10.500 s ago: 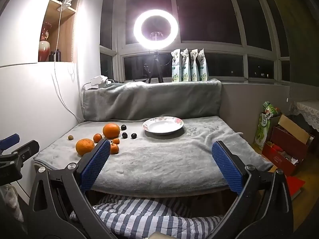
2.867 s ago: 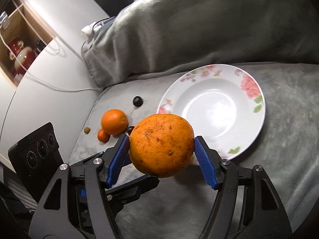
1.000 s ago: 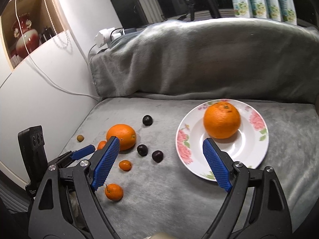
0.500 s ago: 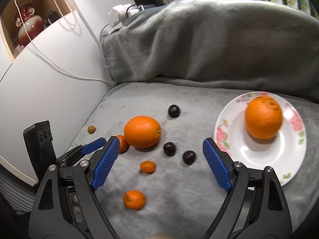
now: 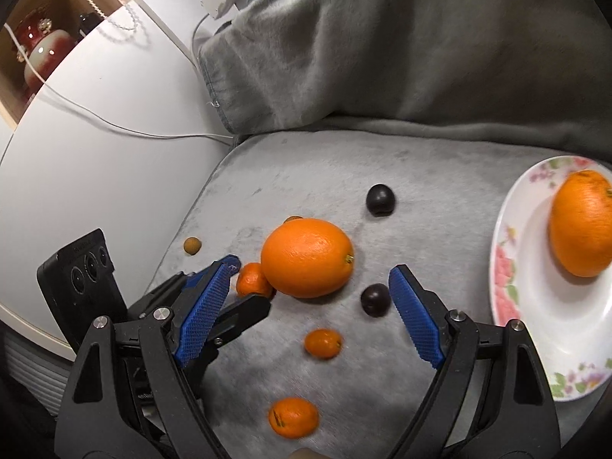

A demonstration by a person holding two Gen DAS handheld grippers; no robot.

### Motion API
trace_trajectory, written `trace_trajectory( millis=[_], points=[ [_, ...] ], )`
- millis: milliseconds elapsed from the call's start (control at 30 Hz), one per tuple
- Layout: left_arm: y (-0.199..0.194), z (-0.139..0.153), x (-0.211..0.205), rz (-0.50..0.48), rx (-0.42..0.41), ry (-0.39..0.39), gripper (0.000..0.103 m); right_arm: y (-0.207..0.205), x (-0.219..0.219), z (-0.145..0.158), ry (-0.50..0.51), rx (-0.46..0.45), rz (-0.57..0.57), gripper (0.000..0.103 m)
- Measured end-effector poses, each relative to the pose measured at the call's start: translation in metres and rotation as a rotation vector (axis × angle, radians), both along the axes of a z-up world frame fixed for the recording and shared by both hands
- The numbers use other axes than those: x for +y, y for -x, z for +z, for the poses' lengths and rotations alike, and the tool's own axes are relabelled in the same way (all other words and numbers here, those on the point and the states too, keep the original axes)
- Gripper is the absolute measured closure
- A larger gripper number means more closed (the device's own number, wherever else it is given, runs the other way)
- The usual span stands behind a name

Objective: Organize fruits
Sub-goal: 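Grasp the second large orange with the right gripper and lift it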

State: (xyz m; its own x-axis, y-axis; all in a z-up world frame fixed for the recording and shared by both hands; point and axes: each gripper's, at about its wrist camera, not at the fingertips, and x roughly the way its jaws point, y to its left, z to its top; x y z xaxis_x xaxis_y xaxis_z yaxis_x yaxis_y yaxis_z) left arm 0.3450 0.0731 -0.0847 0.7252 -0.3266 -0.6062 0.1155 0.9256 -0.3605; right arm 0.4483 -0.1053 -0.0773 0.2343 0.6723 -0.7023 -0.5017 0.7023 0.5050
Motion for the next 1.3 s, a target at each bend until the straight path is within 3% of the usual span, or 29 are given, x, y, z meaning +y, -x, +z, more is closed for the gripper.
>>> trace_trajectory(
  millis=[267, 633, 767, 1300],
  points=[
    [-0.006, -0.002, 0.002, -0.018, 0.007, 0.002, 0.034, -0.016, 0.010, -0.017, -0.013, 0.072, -0.004, 0.017],
    [-0.016, -0.006, 0.001, -0.045, 0.029, 0.007, 0.035, -0.023, 0.023, -0.027, 0.012, 0.103, 0.011, 0.024],
    [-0.019, -0.008, 0.000, -0.052, 0.039, 0.005, 0.042, -0.023, 0.027, -0.029, 0.011, 0.110, 0.022, 0.027],
    [-0.026, -0.013, -0.002, -0.065, 0.055, -0.023, 0.042, -0.025, 0.028, -0.037, 0.004, 0.124, 0.027, 0.033]
  ],
)
